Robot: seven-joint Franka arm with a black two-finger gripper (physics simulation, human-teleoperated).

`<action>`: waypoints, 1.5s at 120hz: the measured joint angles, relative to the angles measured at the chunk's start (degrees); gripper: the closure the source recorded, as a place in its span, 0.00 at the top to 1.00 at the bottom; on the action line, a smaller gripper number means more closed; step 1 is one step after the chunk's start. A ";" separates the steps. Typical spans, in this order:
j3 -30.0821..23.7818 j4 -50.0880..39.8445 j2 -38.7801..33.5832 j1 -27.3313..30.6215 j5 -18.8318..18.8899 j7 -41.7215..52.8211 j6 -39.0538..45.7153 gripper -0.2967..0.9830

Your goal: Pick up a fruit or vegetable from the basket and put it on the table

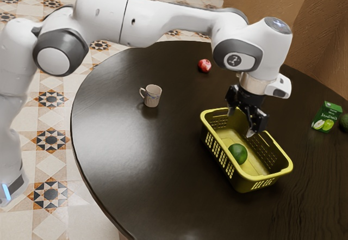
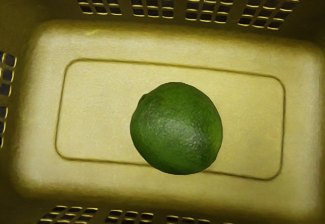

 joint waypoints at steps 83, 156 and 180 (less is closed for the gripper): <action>0.47 4.13 9.37 0.59 -2.05 0.30 2.48 0.77; 1.38 2.14 12.20 0.97 -2.12 1.72 4.90 0.77; 1.36 1.31 12.53 0.97 -2.50 1.97 5.88 0.77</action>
